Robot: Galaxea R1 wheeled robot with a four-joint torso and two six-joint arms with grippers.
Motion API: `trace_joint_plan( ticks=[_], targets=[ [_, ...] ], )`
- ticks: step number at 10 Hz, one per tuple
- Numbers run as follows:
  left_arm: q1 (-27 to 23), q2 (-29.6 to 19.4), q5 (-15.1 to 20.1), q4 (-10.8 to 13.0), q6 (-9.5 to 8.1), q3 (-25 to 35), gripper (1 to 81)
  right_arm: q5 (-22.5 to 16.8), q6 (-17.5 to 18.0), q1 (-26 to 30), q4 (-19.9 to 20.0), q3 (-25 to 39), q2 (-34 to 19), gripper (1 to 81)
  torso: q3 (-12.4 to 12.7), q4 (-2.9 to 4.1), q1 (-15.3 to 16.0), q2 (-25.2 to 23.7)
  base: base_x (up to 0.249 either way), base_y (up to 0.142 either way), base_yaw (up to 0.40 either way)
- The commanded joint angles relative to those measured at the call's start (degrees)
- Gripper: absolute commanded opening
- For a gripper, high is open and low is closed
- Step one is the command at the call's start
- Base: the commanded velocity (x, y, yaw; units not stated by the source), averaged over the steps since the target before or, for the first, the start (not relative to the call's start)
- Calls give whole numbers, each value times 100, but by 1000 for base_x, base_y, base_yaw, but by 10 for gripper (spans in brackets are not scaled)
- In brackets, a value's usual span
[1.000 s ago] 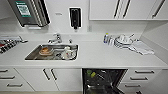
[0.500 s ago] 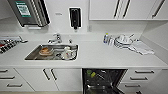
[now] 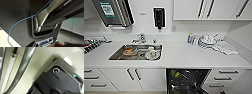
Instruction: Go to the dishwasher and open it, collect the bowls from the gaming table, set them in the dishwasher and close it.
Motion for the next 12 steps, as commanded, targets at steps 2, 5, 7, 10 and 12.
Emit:
trace_joint_plan(
  ticks=[2,5,7,10,12],
  targets=[
    [-35,-40,405,-53,19,83,811,-482,9,596,412,-398,182,811,0,0,0,0,0,0,0],
    [17,-84,405,-53,19,101,811,-482,-27,982,819,-416,456,811,0,0,0,0,0,0,0],
    [26,-84,405,-53,19,101,811,-561,-27,1298,1065,-389,474,811,0,0,0,0,0,0,0],
    [26,-75,404,-53,19,101,811,-561,-44,1395,1126,-424,500,811,0,-2,0,0,0,0,0],
    [26,-67,405,-53,19,109,811,-578,-44,1667,1196,-346,439,811,0,-2,0,0,0,0,0]
  ],
)
